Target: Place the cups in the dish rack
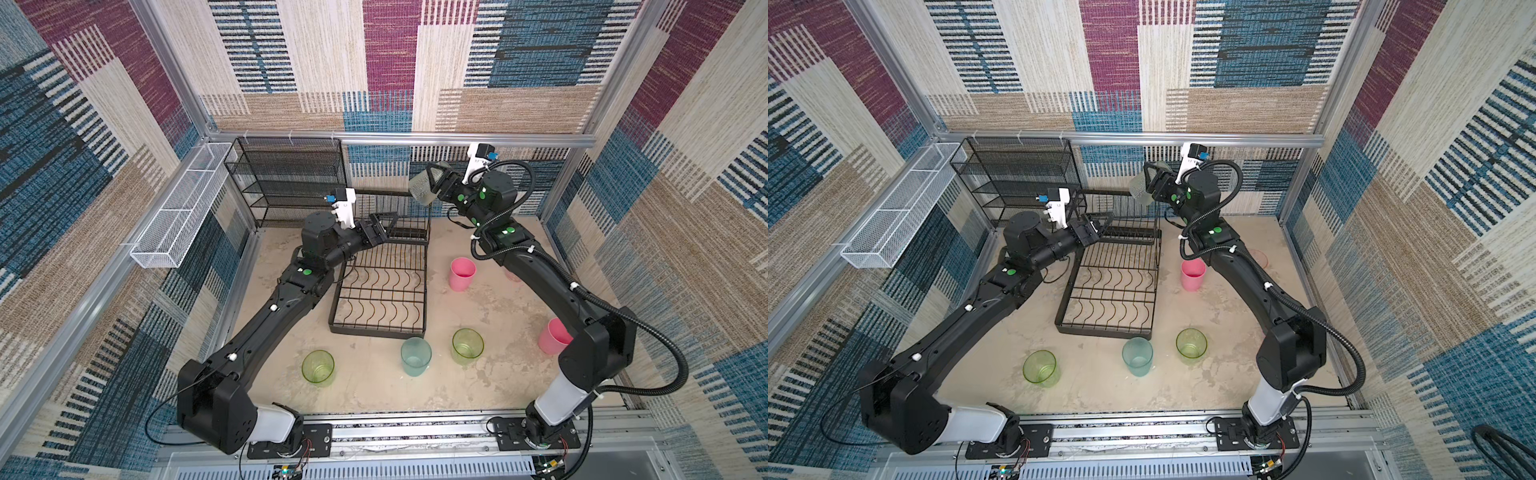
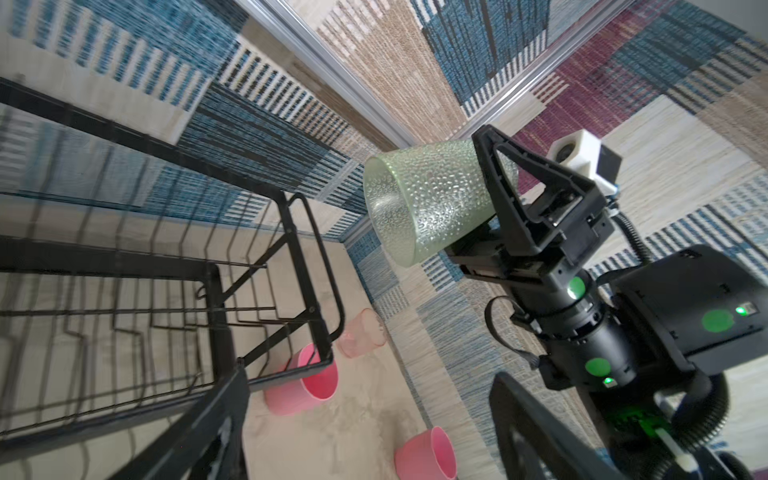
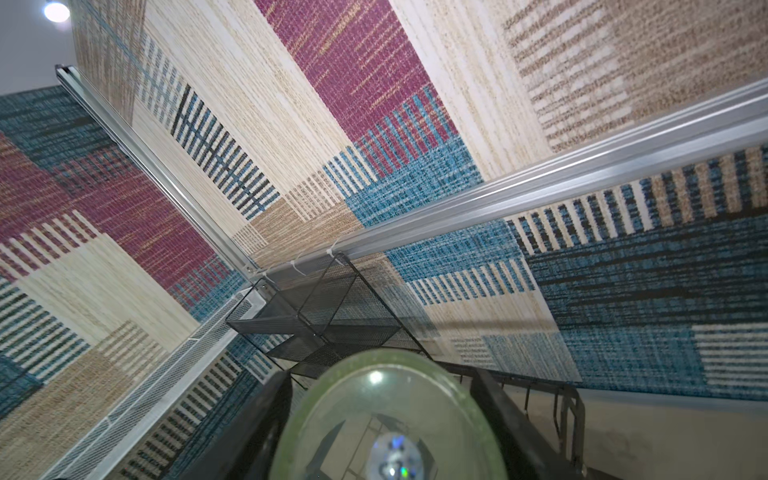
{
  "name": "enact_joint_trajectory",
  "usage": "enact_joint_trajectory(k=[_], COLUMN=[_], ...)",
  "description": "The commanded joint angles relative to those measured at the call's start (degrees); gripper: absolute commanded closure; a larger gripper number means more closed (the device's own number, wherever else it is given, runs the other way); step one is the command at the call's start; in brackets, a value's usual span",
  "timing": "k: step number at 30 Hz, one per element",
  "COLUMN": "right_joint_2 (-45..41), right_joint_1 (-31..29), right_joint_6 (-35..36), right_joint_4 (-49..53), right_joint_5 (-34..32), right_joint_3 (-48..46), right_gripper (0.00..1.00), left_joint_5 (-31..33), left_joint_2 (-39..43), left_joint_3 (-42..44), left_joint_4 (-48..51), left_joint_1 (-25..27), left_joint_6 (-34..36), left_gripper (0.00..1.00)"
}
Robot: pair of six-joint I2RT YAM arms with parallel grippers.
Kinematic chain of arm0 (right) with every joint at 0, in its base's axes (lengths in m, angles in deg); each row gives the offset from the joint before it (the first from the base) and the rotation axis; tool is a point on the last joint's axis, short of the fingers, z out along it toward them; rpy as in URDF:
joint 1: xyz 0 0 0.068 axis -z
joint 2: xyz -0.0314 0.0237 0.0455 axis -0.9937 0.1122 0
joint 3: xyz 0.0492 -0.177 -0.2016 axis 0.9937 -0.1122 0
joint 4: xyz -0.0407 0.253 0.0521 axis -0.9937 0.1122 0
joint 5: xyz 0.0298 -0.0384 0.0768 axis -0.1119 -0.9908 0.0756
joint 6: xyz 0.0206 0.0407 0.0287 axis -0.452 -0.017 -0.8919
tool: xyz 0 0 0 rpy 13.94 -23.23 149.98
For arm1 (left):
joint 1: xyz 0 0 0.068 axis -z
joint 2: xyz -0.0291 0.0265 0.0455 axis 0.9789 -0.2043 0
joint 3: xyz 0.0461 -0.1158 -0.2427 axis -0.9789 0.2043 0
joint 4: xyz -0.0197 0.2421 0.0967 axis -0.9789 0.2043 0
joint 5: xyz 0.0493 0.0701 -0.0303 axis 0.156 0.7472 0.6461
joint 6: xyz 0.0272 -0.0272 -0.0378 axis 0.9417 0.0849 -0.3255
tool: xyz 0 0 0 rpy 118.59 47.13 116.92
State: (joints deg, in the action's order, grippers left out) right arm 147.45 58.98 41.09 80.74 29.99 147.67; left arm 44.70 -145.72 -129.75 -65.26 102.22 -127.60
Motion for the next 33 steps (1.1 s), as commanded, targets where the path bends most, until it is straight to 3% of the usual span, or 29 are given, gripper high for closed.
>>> enact_joint_trajectory(k=[1,6,14,19,33], right_joint_2=[3.16,9.42,16.24,17.29,19.06], right_joint_1=[-1.54,-3.34,-4.77,-5.57,-6.71], right_joint_6=[10.92,17.63,23.45,25.07,27.13], right_joint_4=[4.55,9.41,13.87,13.72,10.86], right_joint_5=[-5.04,-9.36,-13.95,-15.57,-18.28], right_joint_3=[4.64,12.32,19.68,18.96,14.41], right_gripper=[0.43,0.43,0.42,0.42,0.4], left_joint_5=[6.77,11.7,20.17,21.53,19.25], left_joint_2=[3.33,7.45,12.08,11.21,14.14], left_joint_3=[-1.43,-4.41,-4.46,-5.97,2.66], left_joint_4=[17.93,33.94,46.99,52.51,43.9], left_joint_1=[-1.41,-5.51,-7.88,-8.1,-10.3], left_joint_6=[9.09,14.9,23.47,27.86,29.0], left_gripper=[0.05,0.04,0.03,0.02,0.03])
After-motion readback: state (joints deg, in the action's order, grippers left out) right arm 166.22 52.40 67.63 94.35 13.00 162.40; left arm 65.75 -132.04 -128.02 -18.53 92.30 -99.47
